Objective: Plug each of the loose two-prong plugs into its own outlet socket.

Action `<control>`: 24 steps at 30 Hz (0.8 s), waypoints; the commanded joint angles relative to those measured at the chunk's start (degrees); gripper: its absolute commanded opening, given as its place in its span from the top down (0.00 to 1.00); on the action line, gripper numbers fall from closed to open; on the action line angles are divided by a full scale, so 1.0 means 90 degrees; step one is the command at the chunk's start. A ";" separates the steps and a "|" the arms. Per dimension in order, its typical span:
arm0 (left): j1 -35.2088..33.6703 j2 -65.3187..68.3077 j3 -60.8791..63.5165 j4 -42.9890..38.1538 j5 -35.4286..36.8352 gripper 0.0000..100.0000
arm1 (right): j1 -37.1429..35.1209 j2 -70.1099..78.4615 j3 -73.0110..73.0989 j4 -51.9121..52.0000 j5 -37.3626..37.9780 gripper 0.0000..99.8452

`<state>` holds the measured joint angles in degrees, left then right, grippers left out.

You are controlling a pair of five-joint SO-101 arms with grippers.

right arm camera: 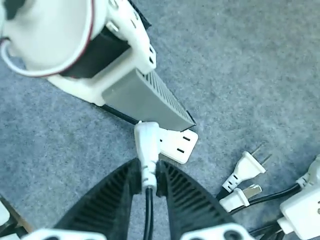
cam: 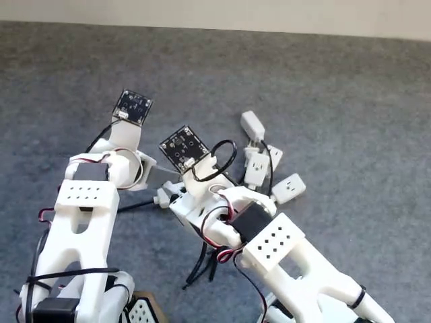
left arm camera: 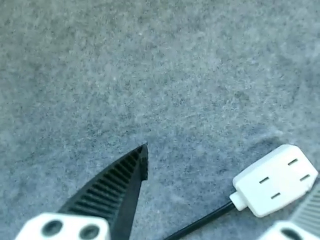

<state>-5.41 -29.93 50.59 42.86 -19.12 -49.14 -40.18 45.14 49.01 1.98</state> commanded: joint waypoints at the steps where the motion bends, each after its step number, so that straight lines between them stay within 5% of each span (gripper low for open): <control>1: 0.0024 0.0005 0.0015 -0.0039 0.0020 0.55 | 0.0210 -0.0054 -0.0562 0.0034 0.0049 0.99; 11: 0.0142 0.0005 0.0210 -0.0264 0.0029 0.55 | 0.0611 0.0015 -0.0513 0.0054 0.0049 0.99; 24: -0.1744 0.1265 -0.1919 -0.0264 0.0137 0.55 | 0.0757 0.1236 -0.1441 0.1177 -0.0283 0.99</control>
<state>-15.78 -25.89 42.95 40.92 -19.38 -42.90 -35.96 42.51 54.73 2.15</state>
